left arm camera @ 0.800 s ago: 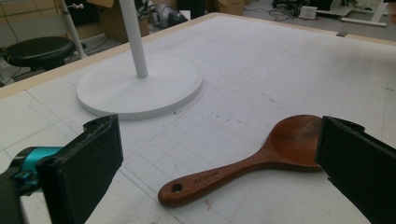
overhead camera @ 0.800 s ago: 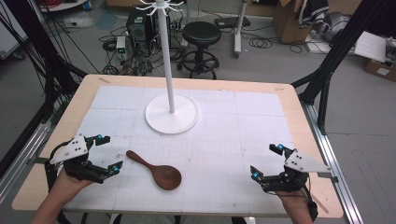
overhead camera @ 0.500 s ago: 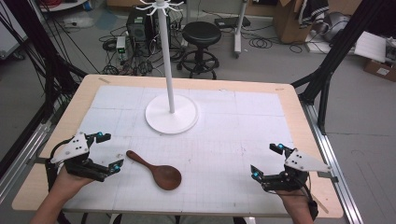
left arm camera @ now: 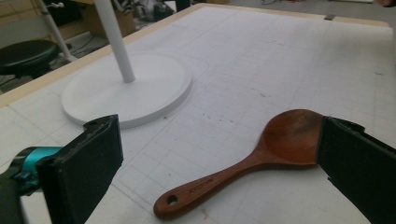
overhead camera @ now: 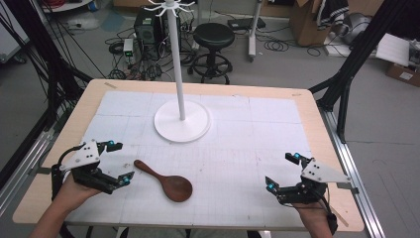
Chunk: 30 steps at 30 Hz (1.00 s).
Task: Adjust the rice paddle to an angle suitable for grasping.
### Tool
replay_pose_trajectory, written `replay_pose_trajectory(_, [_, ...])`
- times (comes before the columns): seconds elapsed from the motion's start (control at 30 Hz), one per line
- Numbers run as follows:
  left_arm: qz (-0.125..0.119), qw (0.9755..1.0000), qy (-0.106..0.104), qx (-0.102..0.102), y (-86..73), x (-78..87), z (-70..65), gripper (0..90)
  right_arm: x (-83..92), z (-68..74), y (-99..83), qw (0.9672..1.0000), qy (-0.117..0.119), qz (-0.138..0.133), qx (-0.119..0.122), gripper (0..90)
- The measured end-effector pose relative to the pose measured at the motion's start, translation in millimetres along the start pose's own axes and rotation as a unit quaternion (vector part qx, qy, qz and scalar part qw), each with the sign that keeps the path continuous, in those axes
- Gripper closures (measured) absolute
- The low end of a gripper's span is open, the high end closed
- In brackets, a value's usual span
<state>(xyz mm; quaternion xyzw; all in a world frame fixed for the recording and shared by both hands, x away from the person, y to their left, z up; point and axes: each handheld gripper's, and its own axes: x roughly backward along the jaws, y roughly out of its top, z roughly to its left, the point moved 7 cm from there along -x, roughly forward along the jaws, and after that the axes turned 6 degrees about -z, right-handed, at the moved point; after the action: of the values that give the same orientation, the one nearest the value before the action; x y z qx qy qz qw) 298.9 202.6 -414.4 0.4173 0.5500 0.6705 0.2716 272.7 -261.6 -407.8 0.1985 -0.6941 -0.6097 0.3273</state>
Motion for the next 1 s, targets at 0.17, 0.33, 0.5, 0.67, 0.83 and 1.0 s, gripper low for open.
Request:
replay_pose_trajectory(0.17, [0.018,0.9998,-0.005,-0.008,-2.5,-5.2,-2.3,1.8,-0.1,0.4,-0.1,1.0,0.003,0.0,0.0,0.5])
replay_pose_trajectory(0.33, [0.032,0.9991,-0.011,-0.026,-4.3,-9.8,-4.0,1.8,-0.6,0.2,-0.3,1.0,0.003,0.0,-0.001,0.5])
replay_pose_trajectory(0.5, [0.047,0.9983,-0.017,-0.03,-5.8,-14.7,-5.0,1.8,-0.9,0.5,-0.3,1.0,0.003,0.001,-0.002,0.5])
replay_pose_trajectory(0.67, [0.059,0.9972,-0.033,-0.032,-4.9,-21.6,-8.6,1.8,-1.6,1.3,-0.5,1.0,0.006,0.002,-0.001,0.5])
replay_pose_trajectory(0.83, [0.084,0.9944,-0.05,-0.039,-7.8,-30.4,-12.5,2.1,-1.8,1.2,-0.6,1.0,0.007,0.002,-0.001,0.5])
replay_pose_trajectory(1.0, [0.126,0.9894,-0.056,-0.044,-18.0,-40.1,-12.0,2.1,-2.5,1.4,-0.9,1.0,0.008,0.002,0.0,0.5])
